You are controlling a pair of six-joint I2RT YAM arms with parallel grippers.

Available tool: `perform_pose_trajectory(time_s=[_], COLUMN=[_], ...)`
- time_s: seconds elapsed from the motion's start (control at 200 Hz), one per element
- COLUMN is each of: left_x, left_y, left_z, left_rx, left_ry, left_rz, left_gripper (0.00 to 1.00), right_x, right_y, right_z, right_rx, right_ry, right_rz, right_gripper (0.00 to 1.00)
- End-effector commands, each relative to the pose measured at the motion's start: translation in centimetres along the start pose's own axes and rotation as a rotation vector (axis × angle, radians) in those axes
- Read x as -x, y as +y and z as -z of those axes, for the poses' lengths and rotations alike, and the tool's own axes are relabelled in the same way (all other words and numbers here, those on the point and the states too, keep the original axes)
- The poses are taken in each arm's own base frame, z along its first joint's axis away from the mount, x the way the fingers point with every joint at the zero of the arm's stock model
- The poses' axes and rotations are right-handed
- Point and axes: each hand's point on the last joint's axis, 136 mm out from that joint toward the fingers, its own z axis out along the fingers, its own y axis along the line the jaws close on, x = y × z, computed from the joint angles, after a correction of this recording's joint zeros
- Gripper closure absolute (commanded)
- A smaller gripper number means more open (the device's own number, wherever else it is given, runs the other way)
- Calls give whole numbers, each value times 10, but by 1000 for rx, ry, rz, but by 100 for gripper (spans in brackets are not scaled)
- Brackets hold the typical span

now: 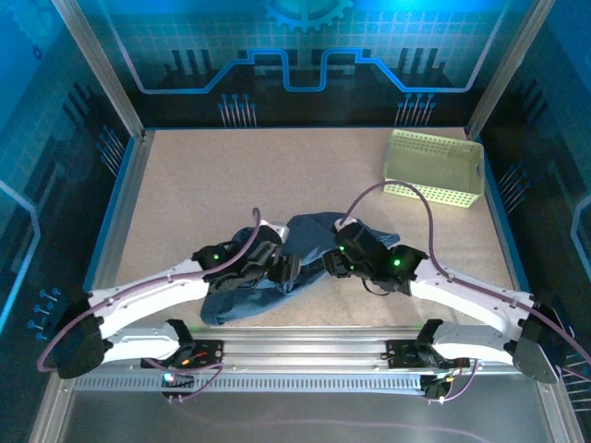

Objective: Fold the inside-out t-shirt

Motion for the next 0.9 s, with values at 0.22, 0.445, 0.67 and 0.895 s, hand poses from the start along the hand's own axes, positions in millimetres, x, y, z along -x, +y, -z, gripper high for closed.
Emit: perform_pose_trajectory(time_s=[0.22,0.445,0.67,0.895], left_x=[-21,-25,-28,-27], left_y=[42,55,61,58], left_z=[-33,-40,-41,-41], left_rx=[226,167,147,107], left_ry=[62,46,55,46], left_rz=[39,180,213,237], left_gripper=[55,69,78,78], right_x=[-30,-24,-12,-23], right_y=[54,62,71,84], right_z=[-35,-58,-64,-70], right_rx=[157,142,147,202], right_ry=[93,98,85,129], right_rz=[51,109,134,132], right_gripper=[63,63,62,59])
